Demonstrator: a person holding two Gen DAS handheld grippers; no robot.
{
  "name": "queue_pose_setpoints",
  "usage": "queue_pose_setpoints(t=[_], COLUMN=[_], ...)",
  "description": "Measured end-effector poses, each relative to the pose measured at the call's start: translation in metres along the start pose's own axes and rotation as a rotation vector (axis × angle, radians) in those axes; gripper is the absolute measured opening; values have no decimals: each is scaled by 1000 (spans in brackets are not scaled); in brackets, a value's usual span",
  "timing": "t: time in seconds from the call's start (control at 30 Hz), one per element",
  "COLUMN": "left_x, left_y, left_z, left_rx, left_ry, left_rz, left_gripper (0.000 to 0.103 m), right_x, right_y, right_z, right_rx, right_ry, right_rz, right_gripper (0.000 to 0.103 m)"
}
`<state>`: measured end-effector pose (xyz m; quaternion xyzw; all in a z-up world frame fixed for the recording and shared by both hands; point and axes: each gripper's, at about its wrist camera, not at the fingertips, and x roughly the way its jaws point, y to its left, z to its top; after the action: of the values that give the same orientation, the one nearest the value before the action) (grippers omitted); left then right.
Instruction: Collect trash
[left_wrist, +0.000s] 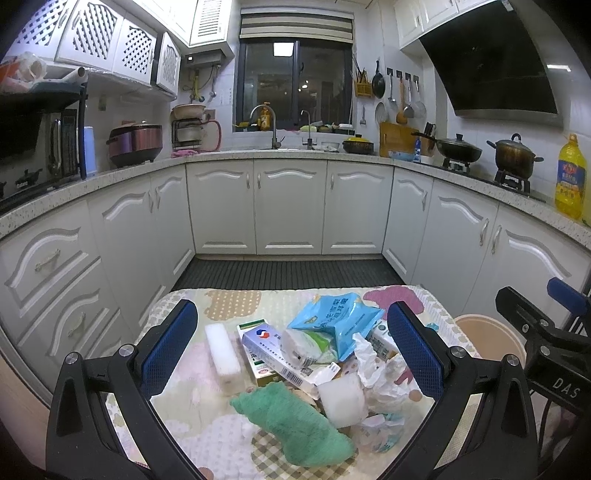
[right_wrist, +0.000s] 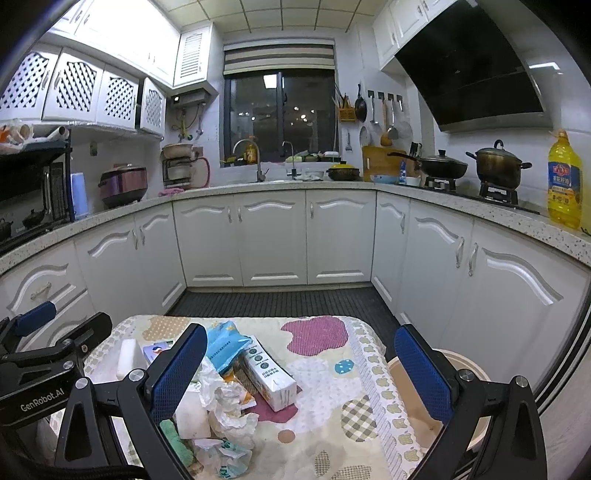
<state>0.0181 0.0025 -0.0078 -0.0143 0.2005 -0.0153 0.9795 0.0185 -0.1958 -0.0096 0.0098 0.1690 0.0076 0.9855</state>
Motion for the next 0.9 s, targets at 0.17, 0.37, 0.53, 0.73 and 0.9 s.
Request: queue_pose_setpoints(t=[0.17,0.37,0.53,0.73,0.9], left_x=[2,4,6,10,13], left_y=[1,4,7,12,15], left_z=[-1,-2,-5,-8,-10], left_rx=[-3,-8,-13,-20,-24], left_ry=[5,15,26,37,46], left_rz=[6,12,18,26,34], left_gripper=[102,102,102,102,102], right_x=[3,5,8,11,14], right_y=[1,3,4,6,8], right_z=[-1,-3,-4,-6,-8], right_rx=[-9,-20,-21,-34,-39], right_ry=[19,23,36,47,56], right_rz=[6,4,6,7,8], right_gripper=[101,101,101,101,101])
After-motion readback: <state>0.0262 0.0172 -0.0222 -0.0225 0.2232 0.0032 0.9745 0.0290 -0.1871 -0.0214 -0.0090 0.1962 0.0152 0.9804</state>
